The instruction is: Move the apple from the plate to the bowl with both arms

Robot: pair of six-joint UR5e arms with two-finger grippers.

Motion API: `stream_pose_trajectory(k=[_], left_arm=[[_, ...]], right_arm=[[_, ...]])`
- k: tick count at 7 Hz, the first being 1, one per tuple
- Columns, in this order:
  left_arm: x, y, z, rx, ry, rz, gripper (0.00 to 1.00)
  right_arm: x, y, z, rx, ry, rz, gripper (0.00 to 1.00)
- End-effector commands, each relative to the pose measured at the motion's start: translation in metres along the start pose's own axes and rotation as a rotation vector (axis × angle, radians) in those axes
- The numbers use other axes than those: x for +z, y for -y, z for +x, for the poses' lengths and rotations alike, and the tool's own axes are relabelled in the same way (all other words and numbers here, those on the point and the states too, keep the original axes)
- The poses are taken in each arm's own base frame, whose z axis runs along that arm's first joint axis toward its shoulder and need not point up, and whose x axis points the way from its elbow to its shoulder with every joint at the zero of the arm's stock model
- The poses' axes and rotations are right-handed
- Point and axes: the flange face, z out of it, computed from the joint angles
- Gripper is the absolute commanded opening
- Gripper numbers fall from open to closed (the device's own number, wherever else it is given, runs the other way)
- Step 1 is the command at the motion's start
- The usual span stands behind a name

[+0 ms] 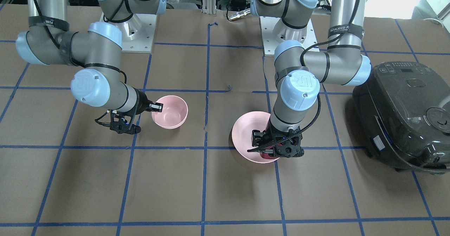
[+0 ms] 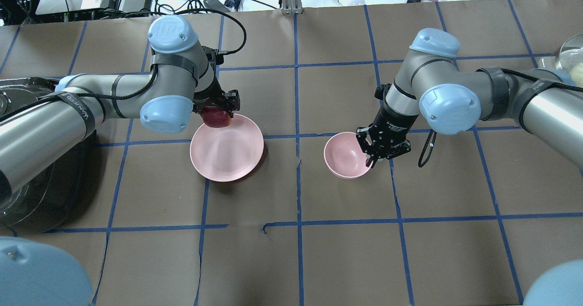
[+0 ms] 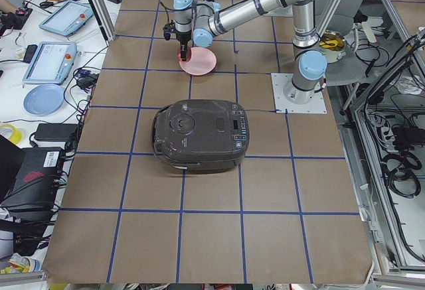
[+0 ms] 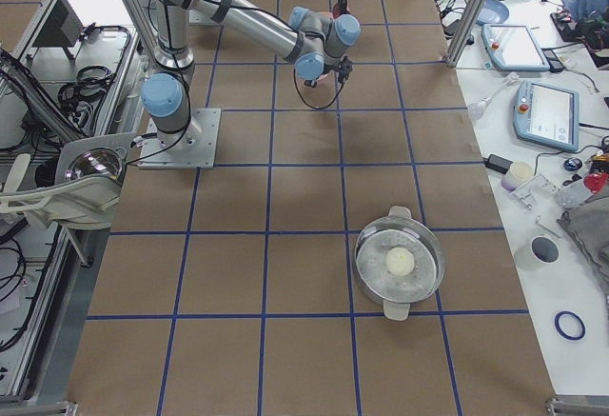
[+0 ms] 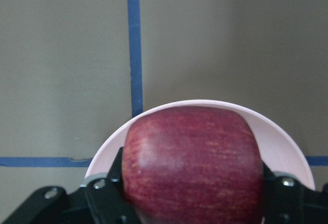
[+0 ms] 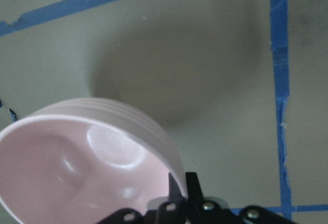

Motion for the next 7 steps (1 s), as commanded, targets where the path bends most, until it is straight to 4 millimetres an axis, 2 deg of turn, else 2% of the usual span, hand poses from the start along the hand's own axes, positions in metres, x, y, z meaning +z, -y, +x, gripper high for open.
stream_pose_trajectory(k=[1,2,3,5,6,7], left_arm=[[-0.026,0.000,-0.005,-0.006,-0.001,0.011,0.15],[-0.035,0.002,-0.007,-0.011,-0.006,0.030,0.14],[-0.041,0.001,-0.007,-0.010,-0.002,0.037,0.14],[-0.060,-0.002,-0.006,-0.009,-0.006,0.067,0.12],[-0.068,-0.007,-0.005,-0.006,-0.004,0.063,0.12],[-0.075,-0.008,-0.008,-0.010,-0.006,0.067,0.12]], right_arm=[[0.017,-0.003,0.001,-0.012,-0.003,0.032,0.00],[0.011,0.001,0.004,-0.009,-0.001,0.049,0.00],[0.012,0.001,0.004,0.003,0.003,0.046,0.12],[0.015,-0.005,-0.003,0.002,0.032,0.028,0.11],[0.018,-0.006,-0.003,0.003,0.035,0.019,0.19],[0.022,-0.008,-0.002,0.008,0.031,0.002,0.38]])
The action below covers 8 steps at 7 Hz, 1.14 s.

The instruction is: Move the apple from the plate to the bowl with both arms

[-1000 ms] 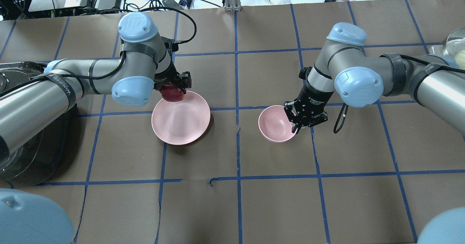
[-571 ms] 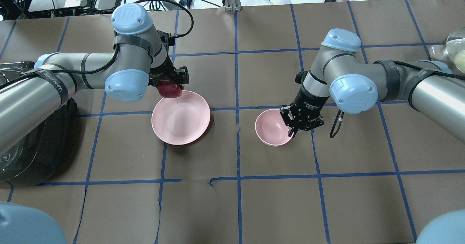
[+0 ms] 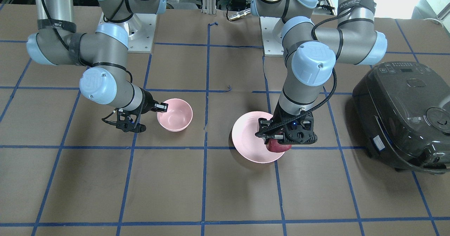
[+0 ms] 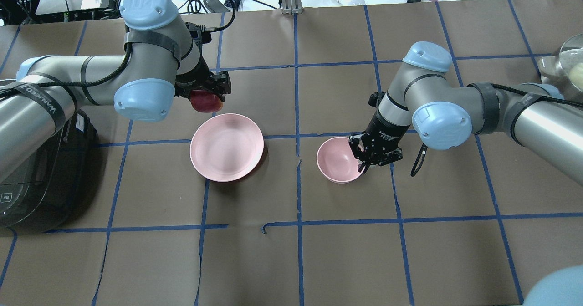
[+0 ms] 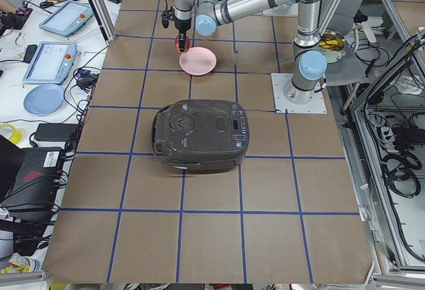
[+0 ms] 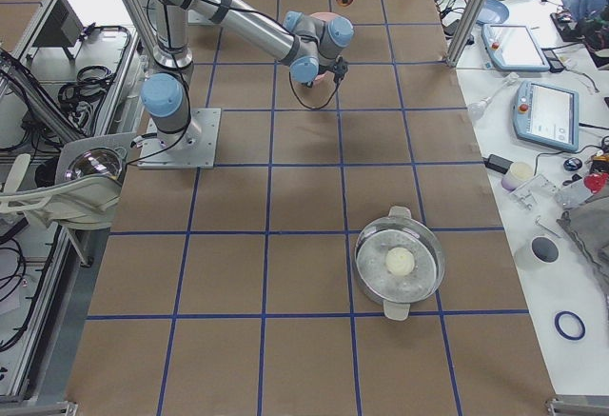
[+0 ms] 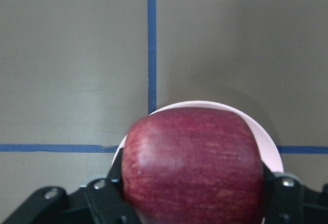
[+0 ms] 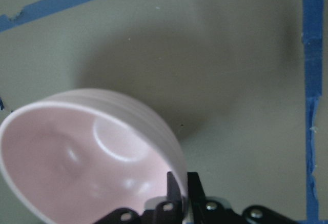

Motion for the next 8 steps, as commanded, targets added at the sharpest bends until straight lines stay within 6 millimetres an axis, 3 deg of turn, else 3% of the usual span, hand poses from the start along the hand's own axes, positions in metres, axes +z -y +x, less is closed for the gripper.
stream_pose_trajectory(k=[1,2,4,5,7,8], left_arm=[[-0.014,-0.003,-0.001,-0.001,0.000,0.012,0.12],[-0.014,-0.003,-0.001,-0.001,-0.002,0.010,0.12],[-0.014,-0.007,0.008,0.010,-0.011,0.009,0.11],[-0.014,-0.011,0.022,-0.006,-0.017,0.007,0.11],[-0.010,-0.027,0.073,-0.087,-0.061,-0.001,0.11],[-0.019,-0.048,0.120,-0.093,-0.073,0.005,0.11]], right_arm=[[-0.001,-0.002,0.000,0.004,0.003,0.002,0.94],[-0.025,0.001,-0.005,-0.007,0.000,0.056,1.00],[-0.119,-0.003,-0.013,0.005,-0.027,0.102,1.00],[-0.170,-0.007,-0.014,0.006,-0.090,0.151,1.00],[-0.246,-0.052,-0.015,-0.010,-0.182,0.250,1.00],[-0.253,-0.059,-0.015,-0.017,-0.202,0.271,1.00]])
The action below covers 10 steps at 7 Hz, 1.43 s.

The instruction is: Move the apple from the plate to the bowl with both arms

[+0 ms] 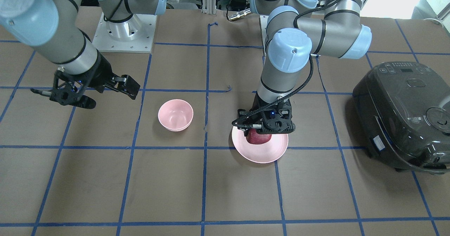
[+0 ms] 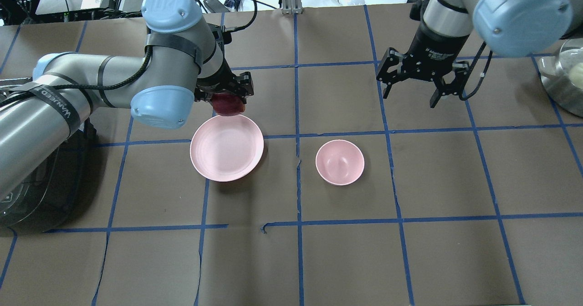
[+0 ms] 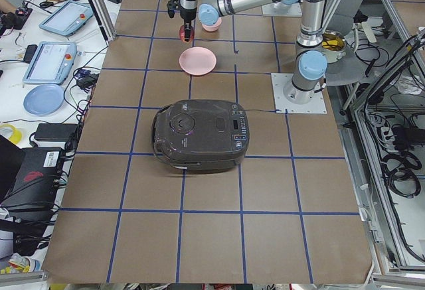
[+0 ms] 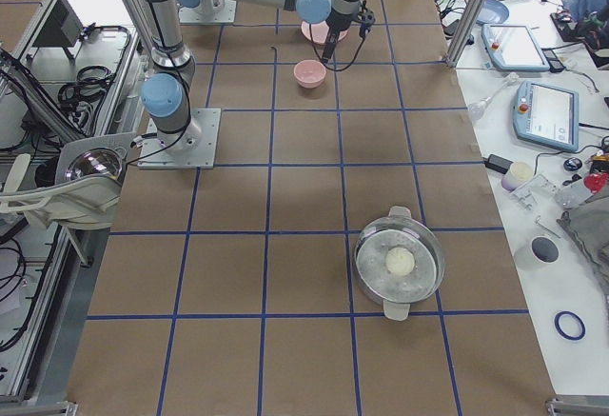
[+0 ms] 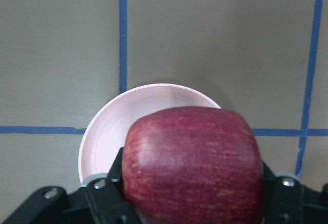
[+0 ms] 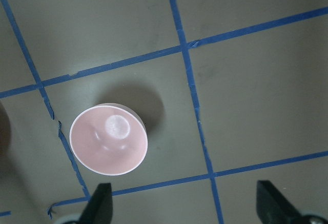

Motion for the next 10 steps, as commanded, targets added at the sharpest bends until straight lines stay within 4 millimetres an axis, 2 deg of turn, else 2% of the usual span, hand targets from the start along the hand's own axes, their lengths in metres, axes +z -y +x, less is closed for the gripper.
stream_pose_trajectory(k=[1,2,3,4,7,8,9,10], left_arm=[[-0.003,-0.058,0.096,-0.022,-0.026,-0.002,0.10],[0.001,-0.079,0.122,-0.019,-0.034,-0.004,0.10],[0.010,-0.092,0.136,-0.062,-0.029,-0.020,0.09],[0.020,-0.111,0.155,-0.032,-0.005,-0.013,0.08],[0.053,-0.126,0.183,-0.054,-0.001,0.003,0.09],[0.064,-0.132,0.194,-0.056,-0.009,0.013,0.13],[0.070,-0.136,0.197,-0.050,-0.002,0.005,0.27],[0.073,-0.139,0.199,-0.057,0.000,0.002,0.50]], right_arm=[[-0.028,-0.008,0.007,-0.005,-0.044,0.060,1.00],[-0.028,-0.007,0.008,0.001,-0.048,0.062,1.00],[-0.030,-0.010,0.008,0.006,-0.048,0.059,1.00],[-0.041,-0.015,0.010,0.003,-0.042,0.089,1.00],[-0.050,-0.022,0.009,-0.004,-0.028,0.106,1.00],[-0.050,-0.024,0.008,-0.008,-0.018,0.106,1.00],[-0.052,-0.024,0.008,-0.008,-0.016,0.110,1.00],[-0.052,-0.024,0.010,-0.006,-0.029,0.111,1.00]])
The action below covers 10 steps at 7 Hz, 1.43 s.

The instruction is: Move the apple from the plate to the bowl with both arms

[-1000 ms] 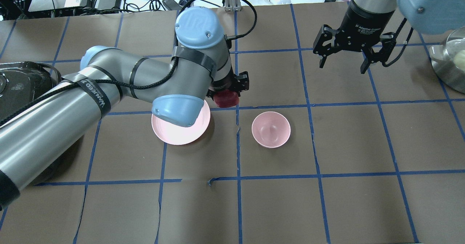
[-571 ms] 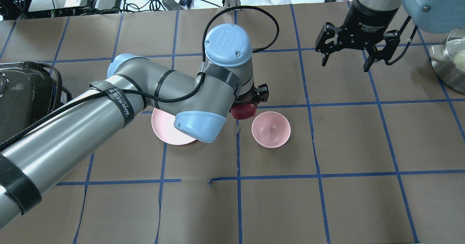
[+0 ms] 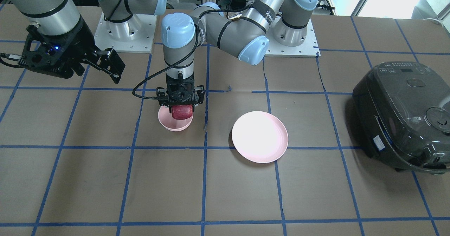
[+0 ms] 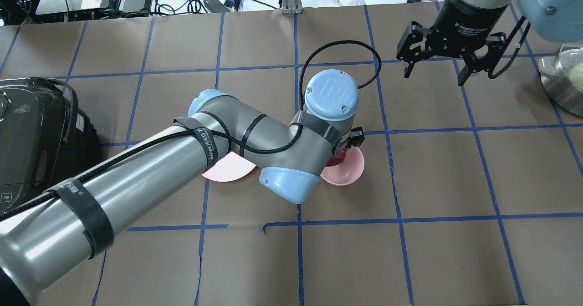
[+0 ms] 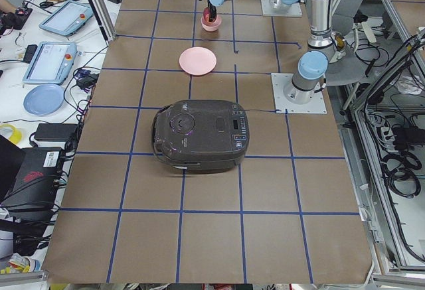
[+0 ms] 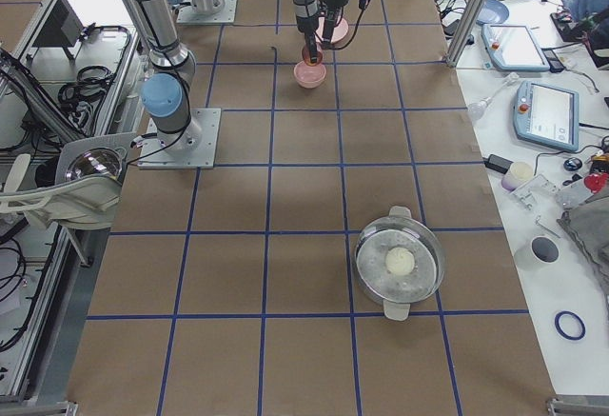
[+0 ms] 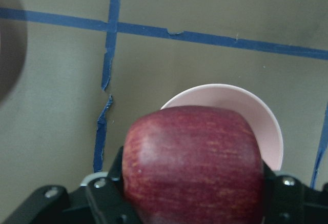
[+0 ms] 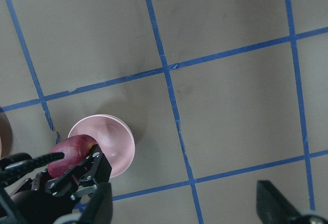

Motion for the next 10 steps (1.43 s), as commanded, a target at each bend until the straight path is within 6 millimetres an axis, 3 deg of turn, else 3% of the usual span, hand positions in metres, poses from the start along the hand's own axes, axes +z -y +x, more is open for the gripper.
stream_pose_trajectory(k=[1,2,3,5,6,8,9,10], left_arm=[[0.009,-0.010,0.007,-0.031,0.004,-0.013,0.73],[0.010,-0.011,0.007,-0.028,0.008,-0.011,0.91],[0.005,-0.009,0.008,-0.017,-0.003,0.001,1.00],[-0.008,-0.007,0.004,-0.005,-0.019,0.013,1.00],[-0.024,0.004,-0.004,0.058,-0.034,0.032,1.00],[-0.067,0.062,-0.061,0.065,-0.089,0.063,1.00],[-0.082,0.086,-0.107,0.113,-0.050,0.001,1.00],[-0.109,0.116,-0.162,0.050,-0.022,-0.018,1.00]], right_arm=[[-0.001,-0.001,0.001,0.001,0.001,-0.001,1.00],[0.000,-0.001,0.002,0.001,-0.011,0.000,1.00],[-0.001,-0.001,0.001,0.002,-0.005,0.000,1.00],[-0.001,-0.002,0.001,0.001,-0.006,0.001,1.00],[-0.001,-0.002,0.002,0.002,-0.011,0.000,1.00],[-0.001,-0.002,0.001,-0.001,-0.011,0.000,1.00],[-0.002,-0.003,0.001,-0.002,-0.011,0.000,1.00],[-0.001,-0.005,0.000,-0.007,-0.011,-0.005,1.00]])
